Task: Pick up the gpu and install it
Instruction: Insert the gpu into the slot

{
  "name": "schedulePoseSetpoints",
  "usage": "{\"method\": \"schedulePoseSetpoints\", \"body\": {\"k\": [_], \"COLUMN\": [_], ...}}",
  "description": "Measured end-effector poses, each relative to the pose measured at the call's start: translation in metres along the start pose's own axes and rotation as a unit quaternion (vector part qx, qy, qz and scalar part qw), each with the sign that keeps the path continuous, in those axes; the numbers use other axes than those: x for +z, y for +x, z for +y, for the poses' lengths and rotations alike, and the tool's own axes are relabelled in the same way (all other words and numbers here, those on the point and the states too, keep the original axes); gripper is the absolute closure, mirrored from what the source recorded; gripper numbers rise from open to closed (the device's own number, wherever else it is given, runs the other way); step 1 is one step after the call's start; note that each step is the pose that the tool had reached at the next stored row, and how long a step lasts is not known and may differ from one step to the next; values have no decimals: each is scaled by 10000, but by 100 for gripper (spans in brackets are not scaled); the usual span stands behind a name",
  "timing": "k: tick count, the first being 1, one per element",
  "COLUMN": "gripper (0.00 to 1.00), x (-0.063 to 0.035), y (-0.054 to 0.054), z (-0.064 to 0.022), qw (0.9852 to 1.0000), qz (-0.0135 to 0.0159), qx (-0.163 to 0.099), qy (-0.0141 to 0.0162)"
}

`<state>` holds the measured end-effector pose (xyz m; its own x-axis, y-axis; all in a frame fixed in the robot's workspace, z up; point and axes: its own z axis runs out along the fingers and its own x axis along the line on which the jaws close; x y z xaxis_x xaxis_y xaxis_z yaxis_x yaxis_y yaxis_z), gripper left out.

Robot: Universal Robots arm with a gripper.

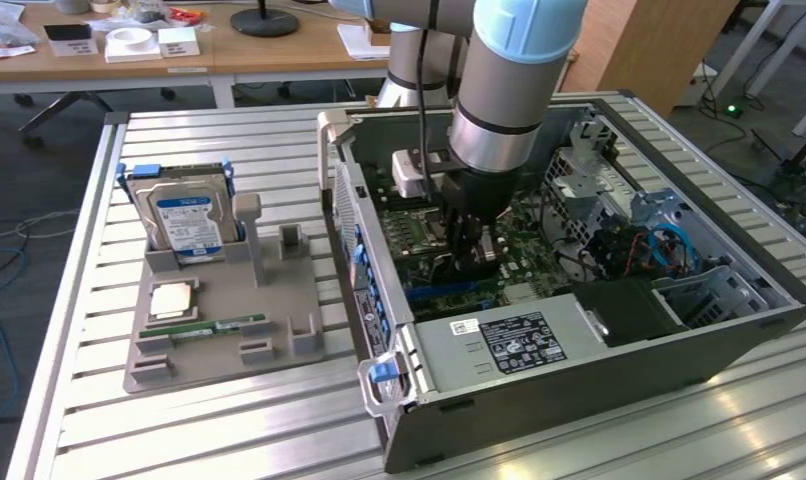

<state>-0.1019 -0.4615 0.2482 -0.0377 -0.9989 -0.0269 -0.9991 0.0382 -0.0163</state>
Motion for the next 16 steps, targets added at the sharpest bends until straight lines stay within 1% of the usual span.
{"method": "schedulePoseSetpoints", "body": {"k": [5, 16], "gripper": [74, 74], "x": [0, 10], "y": [0, 0], "z": [0, 0], "qw": [10000, 10000], "qz": [1, 17], "qx": [0, 0], "qy": [0, 0]}}
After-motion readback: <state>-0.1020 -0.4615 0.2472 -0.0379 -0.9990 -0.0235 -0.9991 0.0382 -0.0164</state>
